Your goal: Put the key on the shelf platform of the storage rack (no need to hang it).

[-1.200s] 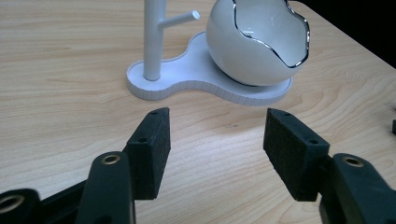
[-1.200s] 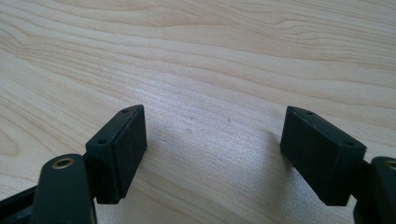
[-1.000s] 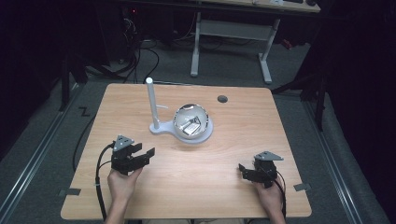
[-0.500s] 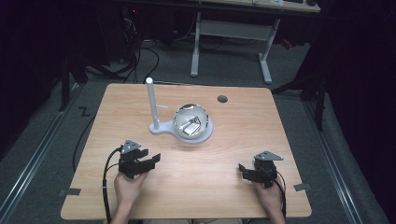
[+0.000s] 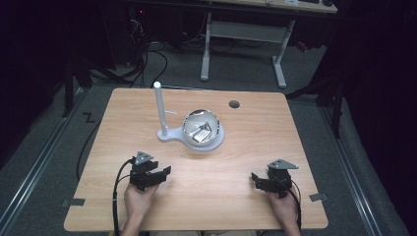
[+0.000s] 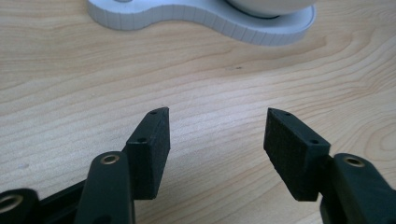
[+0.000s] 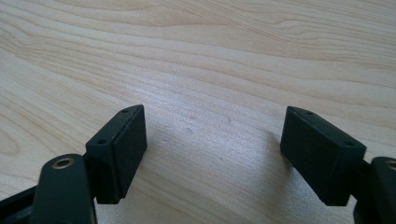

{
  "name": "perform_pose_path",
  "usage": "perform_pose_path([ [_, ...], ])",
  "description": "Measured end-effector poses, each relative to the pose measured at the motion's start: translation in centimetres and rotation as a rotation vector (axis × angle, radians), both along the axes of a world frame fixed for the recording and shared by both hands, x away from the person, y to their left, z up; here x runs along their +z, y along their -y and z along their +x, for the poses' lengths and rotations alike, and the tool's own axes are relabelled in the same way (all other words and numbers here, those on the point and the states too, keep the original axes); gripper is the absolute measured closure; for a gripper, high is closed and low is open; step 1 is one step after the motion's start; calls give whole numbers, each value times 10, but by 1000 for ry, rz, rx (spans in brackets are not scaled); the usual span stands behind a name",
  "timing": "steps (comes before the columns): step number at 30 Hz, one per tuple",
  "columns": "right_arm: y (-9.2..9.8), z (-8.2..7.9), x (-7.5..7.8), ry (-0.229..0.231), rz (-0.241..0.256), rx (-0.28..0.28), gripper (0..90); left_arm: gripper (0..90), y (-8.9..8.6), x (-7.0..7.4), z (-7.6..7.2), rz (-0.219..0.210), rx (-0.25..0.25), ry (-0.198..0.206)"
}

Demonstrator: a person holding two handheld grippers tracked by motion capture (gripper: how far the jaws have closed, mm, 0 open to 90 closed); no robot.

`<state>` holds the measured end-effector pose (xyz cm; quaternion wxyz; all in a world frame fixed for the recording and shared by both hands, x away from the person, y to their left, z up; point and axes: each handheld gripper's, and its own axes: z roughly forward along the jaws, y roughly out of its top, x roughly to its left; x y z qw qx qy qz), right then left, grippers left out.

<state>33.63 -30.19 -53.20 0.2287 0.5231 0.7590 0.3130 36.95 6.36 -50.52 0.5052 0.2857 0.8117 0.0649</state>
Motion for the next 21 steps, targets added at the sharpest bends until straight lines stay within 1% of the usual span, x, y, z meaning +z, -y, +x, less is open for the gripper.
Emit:
perform_pose_path([
  [1, 0, 0, 0, 0, 0, 0, 230, 412, 0, -3, 0, 20, -11, 9],
  [3, 0, 0, 0, 0, -1, 0, 230, 410, 4, -6, 2, 42, 16, 0],
  [4, 0, 0, 0, 1, -2, 2, 230, 409, 5, -9, 2, 61, 6, 14],
  [6, 0, 0, 0, 2, -3, 3, 230, 406, 7, -12, 2, 77, 18, 12],
  [7, 0, 0, 0, 3, -3, 3, 230, 403, 9, -14, 2, 95, 24, 15],
  [8, 0, 0, 0, 3, -3, 3, 230, 401, 10, -18, 2, 124, 15, 22],
  [9, 0, 0, 0, 3, -3, 3, 230, 396, 11, -21, 3, 142, 8, 23],
  [10, 0, 0, 0, 3, -2, 2, 230, 391, 13, -22, 2, 147, 21, 21],
  [11, 0, 0, 0, 1, -3, 3, 230, 383, 15, -24, 2, 163, 17, 37],
  [12, 0, 0, 0, 1, -3, 3, 230, 383, 16, -25, 1, 164, 27, 41],
  [13, 0, 0, 0, 1, -4, 3, 230, 380, 16, -26, 0, 176, 20, 52],
  [14, 0, 0, 0, 1, -3, 3, 230, 375, 18, -27, -1, 164, 34, 56],
  [15, 0, 0, 0, 1, -3, 3, 230, 365, 19, -29, -3, 159, 39, 74],
  [17, 0, 0, 0, 1, -3, 4, 230, 345, 20, -30, -4, 173, 32, 78],
  [21, 0, 0, 0, 2, -4, 4, 230, 341, 17, -27, -3, 138, 45, 66],
])
